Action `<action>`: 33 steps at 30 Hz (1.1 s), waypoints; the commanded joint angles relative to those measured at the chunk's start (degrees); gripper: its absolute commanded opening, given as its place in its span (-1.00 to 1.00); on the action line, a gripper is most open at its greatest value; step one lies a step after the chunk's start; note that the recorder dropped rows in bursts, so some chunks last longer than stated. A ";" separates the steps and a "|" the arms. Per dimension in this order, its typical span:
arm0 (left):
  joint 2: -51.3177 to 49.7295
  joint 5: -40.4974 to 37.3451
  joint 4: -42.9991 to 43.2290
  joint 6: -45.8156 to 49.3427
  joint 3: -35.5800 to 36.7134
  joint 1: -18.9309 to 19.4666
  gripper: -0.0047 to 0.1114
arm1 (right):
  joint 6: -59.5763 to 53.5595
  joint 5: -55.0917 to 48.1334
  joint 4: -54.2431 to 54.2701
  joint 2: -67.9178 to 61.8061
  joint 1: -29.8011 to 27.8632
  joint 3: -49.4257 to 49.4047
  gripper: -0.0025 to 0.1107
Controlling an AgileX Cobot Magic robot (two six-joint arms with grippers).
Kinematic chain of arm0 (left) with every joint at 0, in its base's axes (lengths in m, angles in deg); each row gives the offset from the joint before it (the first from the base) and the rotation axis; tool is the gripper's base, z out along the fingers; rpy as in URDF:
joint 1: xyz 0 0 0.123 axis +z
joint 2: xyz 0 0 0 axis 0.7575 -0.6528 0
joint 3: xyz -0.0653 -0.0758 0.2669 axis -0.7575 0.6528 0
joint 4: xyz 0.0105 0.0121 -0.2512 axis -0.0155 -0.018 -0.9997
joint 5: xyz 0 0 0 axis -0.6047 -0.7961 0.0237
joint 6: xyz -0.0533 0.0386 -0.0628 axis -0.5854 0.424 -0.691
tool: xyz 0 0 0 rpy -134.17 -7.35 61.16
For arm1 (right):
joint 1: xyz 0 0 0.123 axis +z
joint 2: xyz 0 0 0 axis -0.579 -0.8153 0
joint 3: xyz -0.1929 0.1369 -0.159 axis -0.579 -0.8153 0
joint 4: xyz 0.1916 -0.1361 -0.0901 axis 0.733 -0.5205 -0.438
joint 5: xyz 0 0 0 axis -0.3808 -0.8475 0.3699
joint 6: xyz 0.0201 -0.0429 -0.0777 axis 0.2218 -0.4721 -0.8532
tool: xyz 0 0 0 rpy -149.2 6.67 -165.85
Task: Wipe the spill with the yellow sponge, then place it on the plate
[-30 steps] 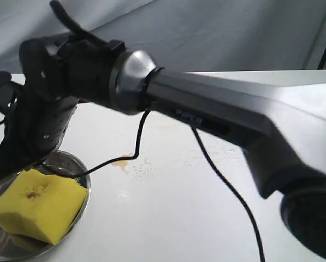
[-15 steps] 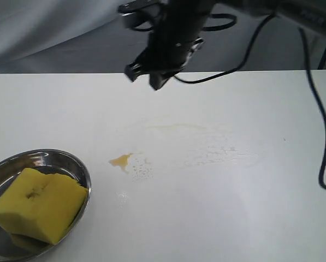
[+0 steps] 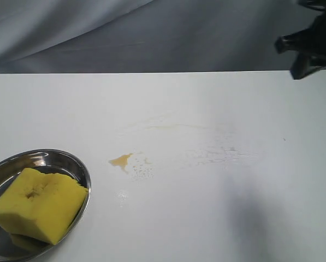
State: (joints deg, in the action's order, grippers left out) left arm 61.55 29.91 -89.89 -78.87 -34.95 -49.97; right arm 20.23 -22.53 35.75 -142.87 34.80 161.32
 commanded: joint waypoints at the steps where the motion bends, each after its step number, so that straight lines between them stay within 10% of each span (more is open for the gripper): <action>1: 0.12 0.39 0.02 -0.28 0.26 -0.19 -0.92 | -0.01 7.17 -0.21 8.42 -7.22 -9.94 -0.96; 12: 0.12 0.39 0.02 -0.28 0.26 -0.19 -0.92 | 1.67 43.63 2.15 41.21 -8.70 -42.07 -0.96; 33: 0.12 0.39 0.02 -0.28 0.26 -0.19 -0.92 | 1.66 39.58 0.29 101.17 -8.70 -51.84 -0.96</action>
State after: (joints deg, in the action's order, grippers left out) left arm 61.55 29.91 -89.89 -78.87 -34.95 -49.97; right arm 21.68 17.33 36.89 -43.77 26.05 109.78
